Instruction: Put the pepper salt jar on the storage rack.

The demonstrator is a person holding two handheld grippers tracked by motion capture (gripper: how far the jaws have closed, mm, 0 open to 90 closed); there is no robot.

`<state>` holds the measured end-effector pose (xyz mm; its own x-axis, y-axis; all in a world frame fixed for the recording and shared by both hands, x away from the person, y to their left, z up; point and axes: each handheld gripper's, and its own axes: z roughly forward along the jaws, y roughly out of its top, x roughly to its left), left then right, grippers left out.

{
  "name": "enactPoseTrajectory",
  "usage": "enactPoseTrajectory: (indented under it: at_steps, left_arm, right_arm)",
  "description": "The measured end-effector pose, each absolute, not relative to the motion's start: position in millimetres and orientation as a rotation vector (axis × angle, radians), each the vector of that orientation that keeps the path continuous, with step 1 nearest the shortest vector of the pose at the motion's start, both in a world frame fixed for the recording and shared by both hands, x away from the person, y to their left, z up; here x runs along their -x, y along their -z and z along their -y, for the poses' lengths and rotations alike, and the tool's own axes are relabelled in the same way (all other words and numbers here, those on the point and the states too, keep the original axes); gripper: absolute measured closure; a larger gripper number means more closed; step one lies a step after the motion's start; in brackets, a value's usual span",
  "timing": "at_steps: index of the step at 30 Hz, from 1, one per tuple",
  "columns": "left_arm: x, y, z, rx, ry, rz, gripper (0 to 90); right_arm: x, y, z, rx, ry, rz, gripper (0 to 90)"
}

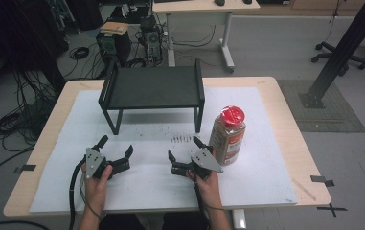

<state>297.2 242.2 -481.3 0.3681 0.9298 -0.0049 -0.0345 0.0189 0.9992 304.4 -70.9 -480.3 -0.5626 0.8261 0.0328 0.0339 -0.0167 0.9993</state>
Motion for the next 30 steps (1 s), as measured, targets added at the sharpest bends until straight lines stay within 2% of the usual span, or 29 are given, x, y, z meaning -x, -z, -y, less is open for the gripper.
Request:
enactPoseTrajectory:
  at_steps: [30]
  left_arm:
    - [-297,481,-242,-1.328,-0.937,-0.911,0.2]
  right_arm:
    - [-285,480,77,-0.878,-1.65,-1.657,0.0]
